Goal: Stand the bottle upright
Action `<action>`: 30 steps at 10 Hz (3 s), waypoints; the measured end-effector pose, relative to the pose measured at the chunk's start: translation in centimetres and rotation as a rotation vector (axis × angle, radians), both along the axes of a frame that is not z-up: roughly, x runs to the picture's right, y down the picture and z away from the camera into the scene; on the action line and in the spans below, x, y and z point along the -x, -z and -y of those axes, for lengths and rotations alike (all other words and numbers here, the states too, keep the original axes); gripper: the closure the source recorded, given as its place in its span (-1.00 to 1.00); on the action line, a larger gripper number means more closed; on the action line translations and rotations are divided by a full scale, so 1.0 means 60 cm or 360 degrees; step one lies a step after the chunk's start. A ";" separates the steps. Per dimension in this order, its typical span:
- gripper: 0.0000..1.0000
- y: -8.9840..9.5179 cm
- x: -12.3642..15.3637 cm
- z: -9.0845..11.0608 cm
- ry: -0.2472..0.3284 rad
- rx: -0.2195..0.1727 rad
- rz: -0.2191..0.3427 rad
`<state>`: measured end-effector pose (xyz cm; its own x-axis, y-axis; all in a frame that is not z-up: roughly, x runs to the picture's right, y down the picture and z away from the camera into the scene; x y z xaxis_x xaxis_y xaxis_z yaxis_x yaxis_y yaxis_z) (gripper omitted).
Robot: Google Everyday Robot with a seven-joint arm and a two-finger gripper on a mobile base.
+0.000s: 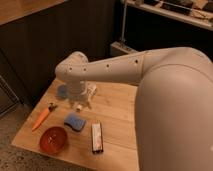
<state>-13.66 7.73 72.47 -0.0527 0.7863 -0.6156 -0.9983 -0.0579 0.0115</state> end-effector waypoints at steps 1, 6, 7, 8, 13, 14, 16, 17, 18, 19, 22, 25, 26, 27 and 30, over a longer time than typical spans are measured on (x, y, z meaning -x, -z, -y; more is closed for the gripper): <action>-0.30 -0.014 0.010 -0.001 -0.0020 0.0001 -0.0052; -0.30 -0.046 0.029 -0.002 -0.0135 -0.0014 -0.0235; -0.30 -0.045 0.034 -0.004 -0.0132 -0.0012 -0.0228; -0.30 -0.046 0.032 -0.003 -0.0134 -0.0013 -0.0230; -0.30 -0.046 0.032 -0.003 -0.0134 -0.0013 -0.0230; -0.30 -0.046 0.031 -0.003 -0.0134 -0.0013 -0.0231; -0.30 -0.046 0.031 -0.003 -0.0135 -0.0013 -0.0231; -0.30 -0.046 0.031 -0.003 -0.0135 -0.0013 -0.0231; -0.30 -0.046 0.030 -0.003 -0.0137 -0.0013 -0.0231; -0.30 -0.045 0.028 -0.001 -0.0141 -0.0017 -0.0231; -0.30 -0.045 0.029 -0.001 -0.0142 -0.0018 -0.0229; -0.30 -0.045 0.029 -0.001 -0.0142 -0.0018 -0.0228; -0.30 -0.046 0.029 -0.001 -0.0142 -0.0018 -0.0229; -0.30 -0.045 0.029 -0.001 -0.0142 -0.0018 -0.0228; -0.30 -0.045 0.030 -0.001 -0.0141 -0.0018 -0.0228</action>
